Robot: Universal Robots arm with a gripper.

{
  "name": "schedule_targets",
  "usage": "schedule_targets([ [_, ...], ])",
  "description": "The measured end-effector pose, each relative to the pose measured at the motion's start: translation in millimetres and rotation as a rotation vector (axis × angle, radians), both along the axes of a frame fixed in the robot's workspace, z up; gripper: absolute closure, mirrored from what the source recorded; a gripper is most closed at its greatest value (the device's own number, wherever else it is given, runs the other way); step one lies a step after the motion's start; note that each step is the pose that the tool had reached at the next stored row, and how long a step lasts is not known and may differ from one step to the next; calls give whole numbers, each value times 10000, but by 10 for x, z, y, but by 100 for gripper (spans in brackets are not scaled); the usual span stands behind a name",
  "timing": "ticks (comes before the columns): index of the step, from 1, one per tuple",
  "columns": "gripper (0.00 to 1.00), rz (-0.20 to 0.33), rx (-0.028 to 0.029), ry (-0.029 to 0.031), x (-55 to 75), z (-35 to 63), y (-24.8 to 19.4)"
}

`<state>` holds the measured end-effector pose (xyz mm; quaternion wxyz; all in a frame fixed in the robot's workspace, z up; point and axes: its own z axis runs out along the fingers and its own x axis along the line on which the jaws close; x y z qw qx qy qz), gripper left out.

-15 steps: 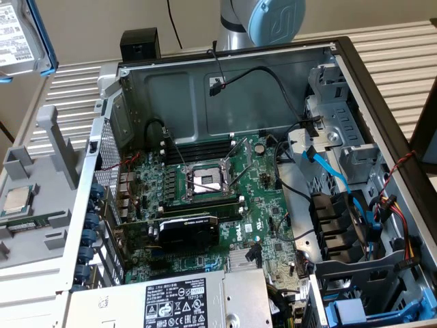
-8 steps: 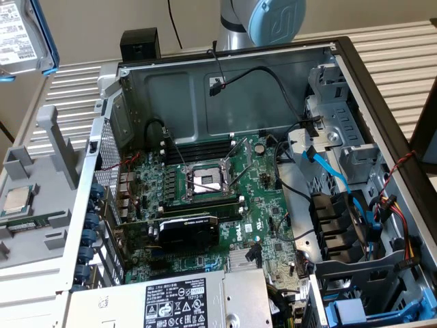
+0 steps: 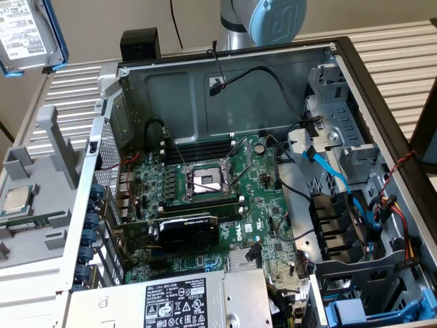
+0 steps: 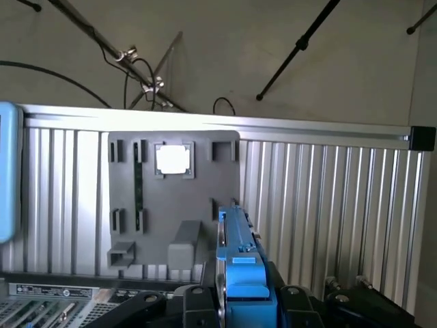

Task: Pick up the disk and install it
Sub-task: 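Pick up the disk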

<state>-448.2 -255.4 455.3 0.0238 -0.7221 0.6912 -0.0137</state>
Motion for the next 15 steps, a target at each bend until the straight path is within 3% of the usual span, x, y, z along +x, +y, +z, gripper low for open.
schedule_targets([
  [15, 63, 0, 29, 0, 558, 311, 0],
])
